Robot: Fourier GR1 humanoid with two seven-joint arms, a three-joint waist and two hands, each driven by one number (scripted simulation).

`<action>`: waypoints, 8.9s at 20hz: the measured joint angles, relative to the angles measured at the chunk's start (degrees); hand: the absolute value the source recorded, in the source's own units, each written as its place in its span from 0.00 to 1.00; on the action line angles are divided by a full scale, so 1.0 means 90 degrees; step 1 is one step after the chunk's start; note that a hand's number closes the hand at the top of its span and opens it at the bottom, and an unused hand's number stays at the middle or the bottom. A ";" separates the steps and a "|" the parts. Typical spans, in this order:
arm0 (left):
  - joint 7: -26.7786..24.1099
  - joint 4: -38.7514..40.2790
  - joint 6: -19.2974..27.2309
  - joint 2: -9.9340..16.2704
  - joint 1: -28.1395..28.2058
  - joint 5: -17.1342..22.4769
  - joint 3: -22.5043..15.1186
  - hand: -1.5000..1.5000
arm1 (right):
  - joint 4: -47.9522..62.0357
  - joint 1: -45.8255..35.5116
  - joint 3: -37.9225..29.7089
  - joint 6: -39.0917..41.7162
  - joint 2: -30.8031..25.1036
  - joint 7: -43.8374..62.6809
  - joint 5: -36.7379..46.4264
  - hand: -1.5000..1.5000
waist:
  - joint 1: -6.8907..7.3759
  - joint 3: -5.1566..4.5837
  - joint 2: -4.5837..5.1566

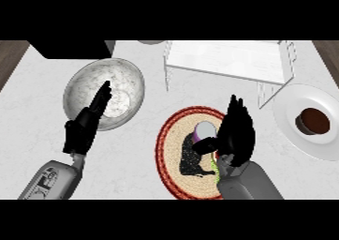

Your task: Pick the can from the placemat and place it in the tiered shelf

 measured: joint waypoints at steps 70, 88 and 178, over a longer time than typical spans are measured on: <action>0.0084 0.0195 -0.0413 -0.0435 0.0029 -0.0506 0.0441 0.50 | 0.2721 -0.5560 0.1521 -0.2257 -0.0015 0.0044 -0.0389 1.00 | 0.0067 -0.0011 -0.0127; 0.0076 -0.0057 -0.0432 -0.0391 0.0217 -0.0551 0.0576 0.50 | 0.3569 -0.6922 -0.0388 -0.1346 -0.0036 0.0033 0.1441 1.00 | -0.0056 0.0000 -0.0067; 0.0190 -0.0539 -0.0864 -0.0675 0.0918 -0.1054 0.1328 0.50 | -0.2652 -0.3344 -0.4995 -0.0256 -0.0613 -0.0838 0.1971 0.00 | -0.0543 0.0011 -0.0191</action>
